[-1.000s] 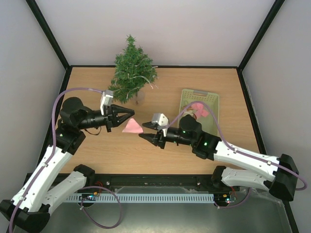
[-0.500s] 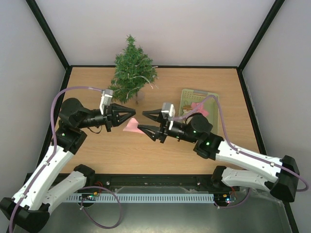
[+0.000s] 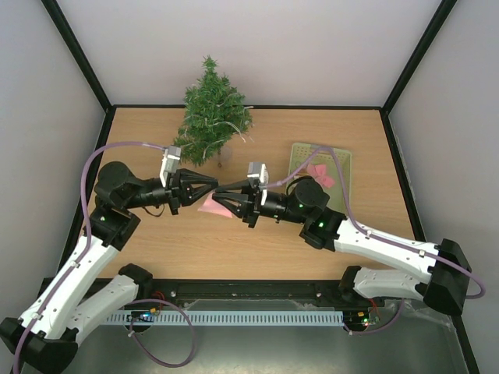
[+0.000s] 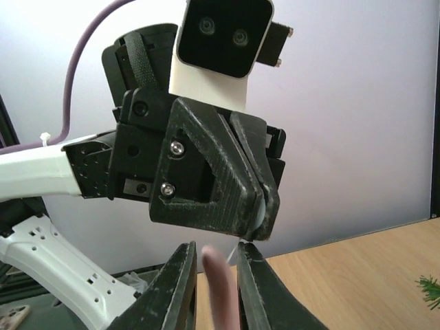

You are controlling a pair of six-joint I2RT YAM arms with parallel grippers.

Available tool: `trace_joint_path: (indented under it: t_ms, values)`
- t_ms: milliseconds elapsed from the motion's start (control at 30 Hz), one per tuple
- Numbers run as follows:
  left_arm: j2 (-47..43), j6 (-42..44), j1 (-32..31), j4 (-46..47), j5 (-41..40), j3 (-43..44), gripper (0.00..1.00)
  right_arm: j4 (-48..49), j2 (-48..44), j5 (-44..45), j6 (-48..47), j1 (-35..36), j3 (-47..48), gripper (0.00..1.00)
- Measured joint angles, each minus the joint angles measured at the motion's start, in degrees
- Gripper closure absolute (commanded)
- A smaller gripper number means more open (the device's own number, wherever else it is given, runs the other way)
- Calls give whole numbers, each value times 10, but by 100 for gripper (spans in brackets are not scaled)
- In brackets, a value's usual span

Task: Decorate the small christmas tree
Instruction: Hang the decoration item on the Christmas tree.

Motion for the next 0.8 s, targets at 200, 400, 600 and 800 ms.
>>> trace_joint_path:
  t_ms: [200, 400, 600, 800]
  values:
    - [0, -3, -2, 4, 2, -2, 98, 6, 19, -9, 3, 0, 0, 98]
    - [-1, -8, -3, 11, 4, -4, 98, 5, 21, -4, 3, 0, 0, 97]
    - [-12, -2, -3, 11, 3, -9, 98, 16, 21, -5, 12, 0, -1, 80]
    - [-17, -2, -3, 15, 3, -15, 98, 31, 23, -2, 29, -1, -1, 98]
